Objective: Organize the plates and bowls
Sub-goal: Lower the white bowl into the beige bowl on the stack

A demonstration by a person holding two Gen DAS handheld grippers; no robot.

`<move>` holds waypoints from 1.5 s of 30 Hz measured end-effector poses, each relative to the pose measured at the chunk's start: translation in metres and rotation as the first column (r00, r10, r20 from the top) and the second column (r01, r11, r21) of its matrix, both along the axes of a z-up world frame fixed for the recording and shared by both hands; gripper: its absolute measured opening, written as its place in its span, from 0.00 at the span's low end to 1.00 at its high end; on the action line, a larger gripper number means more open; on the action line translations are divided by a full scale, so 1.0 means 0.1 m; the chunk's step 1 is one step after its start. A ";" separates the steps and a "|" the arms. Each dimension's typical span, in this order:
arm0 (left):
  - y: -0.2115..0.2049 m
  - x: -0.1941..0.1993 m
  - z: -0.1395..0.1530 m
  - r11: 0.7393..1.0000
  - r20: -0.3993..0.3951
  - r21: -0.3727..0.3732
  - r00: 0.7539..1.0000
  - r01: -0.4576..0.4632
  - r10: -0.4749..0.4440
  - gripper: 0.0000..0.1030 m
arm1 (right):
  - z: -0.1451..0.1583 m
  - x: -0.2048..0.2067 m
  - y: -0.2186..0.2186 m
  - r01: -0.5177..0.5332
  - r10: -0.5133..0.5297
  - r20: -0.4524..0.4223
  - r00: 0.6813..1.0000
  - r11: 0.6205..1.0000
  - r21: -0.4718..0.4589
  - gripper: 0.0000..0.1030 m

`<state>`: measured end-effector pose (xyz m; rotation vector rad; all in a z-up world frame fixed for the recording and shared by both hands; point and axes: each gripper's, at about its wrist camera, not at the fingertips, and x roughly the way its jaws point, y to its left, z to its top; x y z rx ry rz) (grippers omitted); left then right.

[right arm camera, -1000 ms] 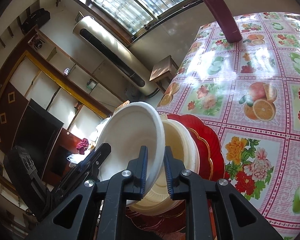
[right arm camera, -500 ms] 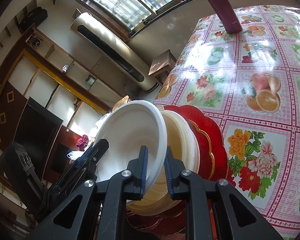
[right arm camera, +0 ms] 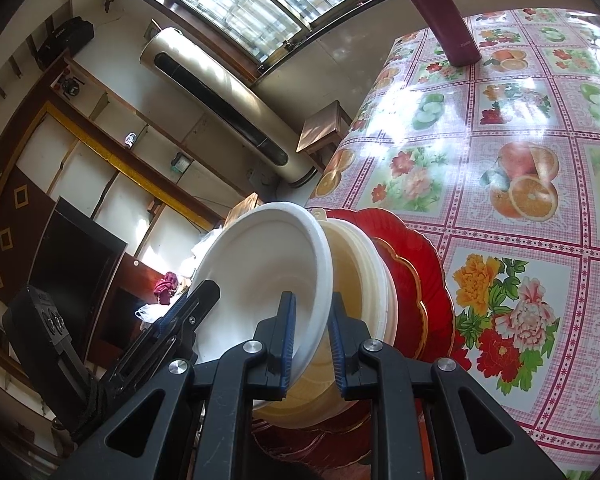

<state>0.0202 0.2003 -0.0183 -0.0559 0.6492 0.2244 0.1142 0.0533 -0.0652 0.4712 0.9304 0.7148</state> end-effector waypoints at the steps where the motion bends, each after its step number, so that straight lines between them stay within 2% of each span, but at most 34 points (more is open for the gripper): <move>1: 0.00 0.00 0.00 1.000 0.000 -0.001 1.000 0.001 -0.001 0.11 | 0.00 -0.01 0.00 0.000 0.000 -0.001 1.000 1.000 0.000 0.18; 30: 0.00 -0.02 -0.02 1.000 -0.007 -0.009 1.000 0.001 -0.001 0.11 | 0.04 -0.06 -0.05 0.010 -0.010 -0.004 1.000 1.000 0.008 0.19; 44: 0.00 -0.01 -0.08 1.000 -0.024 -0.013 1.000 0.004 -0.004 0.12 | 0.04 -0.08 0.02 0.020 -0.018 0.035 0.999 0.999 -0.040 0.19; 45: 0.00 0.00 -0.08 1.000 -0.027 -0.013 1.000 0.004 -0.005 0.14 | 0.05 -0.08 0.02 0.021 -0.019 0.041 0.999 0.999 -0.047 0.19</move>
